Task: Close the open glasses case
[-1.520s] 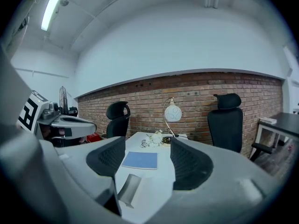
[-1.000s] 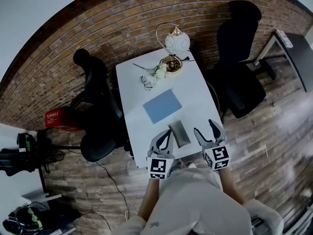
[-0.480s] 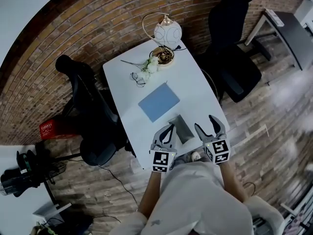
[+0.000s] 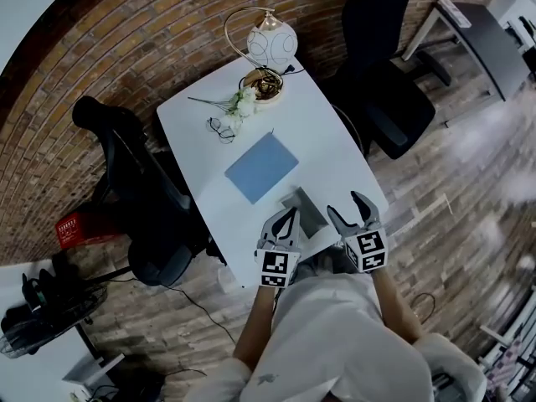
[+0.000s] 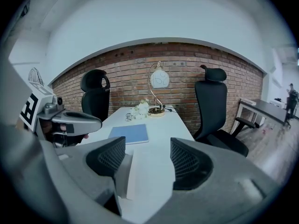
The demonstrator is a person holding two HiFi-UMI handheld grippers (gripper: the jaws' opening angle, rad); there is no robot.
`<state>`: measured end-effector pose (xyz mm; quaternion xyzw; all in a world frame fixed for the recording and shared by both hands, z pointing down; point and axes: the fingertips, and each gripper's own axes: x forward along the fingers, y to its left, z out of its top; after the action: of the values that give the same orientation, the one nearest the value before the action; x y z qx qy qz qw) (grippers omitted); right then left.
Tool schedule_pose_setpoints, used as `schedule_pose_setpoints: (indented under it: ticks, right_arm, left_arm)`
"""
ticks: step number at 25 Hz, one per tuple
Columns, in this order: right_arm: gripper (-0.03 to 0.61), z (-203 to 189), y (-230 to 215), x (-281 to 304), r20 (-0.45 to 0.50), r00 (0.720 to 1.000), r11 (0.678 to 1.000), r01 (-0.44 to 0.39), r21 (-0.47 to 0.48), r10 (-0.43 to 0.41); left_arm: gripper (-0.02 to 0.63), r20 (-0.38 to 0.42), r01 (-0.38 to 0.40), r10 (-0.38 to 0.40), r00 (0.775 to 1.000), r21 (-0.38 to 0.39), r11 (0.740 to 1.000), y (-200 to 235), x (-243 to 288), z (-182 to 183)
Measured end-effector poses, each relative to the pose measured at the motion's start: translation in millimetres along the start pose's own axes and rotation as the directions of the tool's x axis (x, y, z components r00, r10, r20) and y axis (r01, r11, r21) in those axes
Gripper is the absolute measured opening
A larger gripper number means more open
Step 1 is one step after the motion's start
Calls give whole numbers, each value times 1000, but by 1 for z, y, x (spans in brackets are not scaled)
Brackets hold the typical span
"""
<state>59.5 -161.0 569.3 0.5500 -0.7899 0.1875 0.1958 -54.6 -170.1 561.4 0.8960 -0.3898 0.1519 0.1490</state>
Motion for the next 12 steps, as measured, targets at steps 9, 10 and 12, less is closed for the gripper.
schedule_pose_setpoints:
  ticks: [9,10,12]
  right_arm:
    - [302,-22,2,15,-54,998,999,-39,-8,38]
    - [302,-25,3,16,-61,997,999,-49,-12,48]
    - [302,-28,3,20,-71,995,998,-67,-18,66]
  left_arm:
    - [3,-38,-37,36,999,-30,999,3,15,-26]
    - [3,-44,-44,43,998,-32,998,3,16,-29]
    - [3,-55,-59,57,997,-35,998,3,19,-35]
